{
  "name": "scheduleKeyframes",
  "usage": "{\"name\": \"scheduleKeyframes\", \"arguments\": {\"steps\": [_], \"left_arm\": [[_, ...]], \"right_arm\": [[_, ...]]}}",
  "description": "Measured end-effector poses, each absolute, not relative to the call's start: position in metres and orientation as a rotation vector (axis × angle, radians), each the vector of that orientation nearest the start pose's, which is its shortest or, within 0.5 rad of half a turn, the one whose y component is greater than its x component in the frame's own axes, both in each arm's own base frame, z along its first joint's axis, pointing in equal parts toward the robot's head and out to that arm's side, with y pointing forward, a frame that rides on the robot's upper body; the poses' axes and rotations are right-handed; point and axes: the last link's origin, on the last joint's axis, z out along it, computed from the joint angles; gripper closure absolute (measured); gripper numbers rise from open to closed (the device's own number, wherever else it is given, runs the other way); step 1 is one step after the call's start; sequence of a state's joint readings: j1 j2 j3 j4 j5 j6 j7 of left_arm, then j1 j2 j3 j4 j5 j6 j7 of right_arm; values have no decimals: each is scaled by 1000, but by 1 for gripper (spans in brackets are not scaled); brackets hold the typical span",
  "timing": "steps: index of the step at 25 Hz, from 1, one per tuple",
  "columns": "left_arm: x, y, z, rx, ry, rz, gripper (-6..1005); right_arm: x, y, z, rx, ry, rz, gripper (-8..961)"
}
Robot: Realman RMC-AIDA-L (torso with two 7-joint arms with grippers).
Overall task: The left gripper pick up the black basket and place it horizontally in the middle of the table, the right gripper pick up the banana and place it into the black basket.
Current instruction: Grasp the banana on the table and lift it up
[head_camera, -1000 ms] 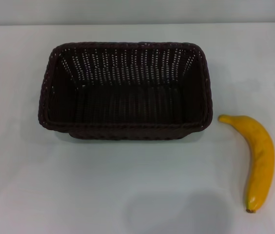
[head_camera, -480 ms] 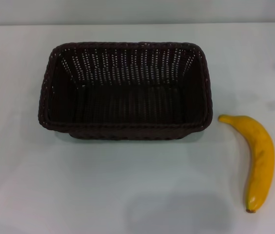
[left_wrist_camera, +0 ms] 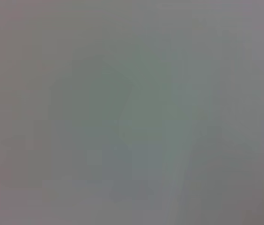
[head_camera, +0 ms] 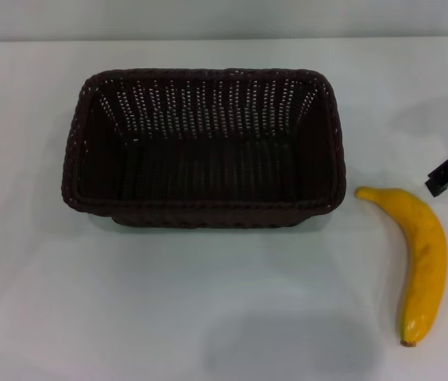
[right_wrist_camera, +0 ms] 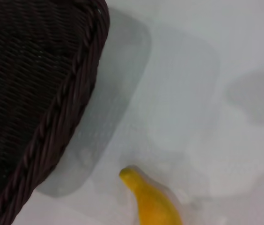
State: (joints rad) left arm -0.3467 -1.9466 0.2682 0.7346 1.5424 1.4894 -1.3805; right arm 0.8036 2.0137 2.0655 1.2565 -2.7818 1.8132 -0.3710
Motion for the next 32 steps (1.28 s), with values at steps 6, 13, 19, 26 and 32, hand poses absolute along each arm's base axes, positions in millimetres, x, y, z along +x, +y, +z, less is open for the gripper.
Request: {"name": "scheduleKeyframes", "arguments": {"steps": [6,13,19,26,32], "left_arm": [[-344,313,186,-1794,-601,-975,245],[-347,311,188,-1803,-593,-946,245],[-349,310,187,-1815,-590,-922,246],[-350,310,186,-1823,-594,-911,246],[-351,309,186,-1824,-596,-907,246]], "right_arm": [[169,380,47,-2267,1328,-628,229],[161,377,30,-2279,1346,-625,230],[175,373,18,-2257,1406,-667,232],[185,370,14,-2226,1430,-699,234],[192,369,9,-2215,1430,-730,235]]}}
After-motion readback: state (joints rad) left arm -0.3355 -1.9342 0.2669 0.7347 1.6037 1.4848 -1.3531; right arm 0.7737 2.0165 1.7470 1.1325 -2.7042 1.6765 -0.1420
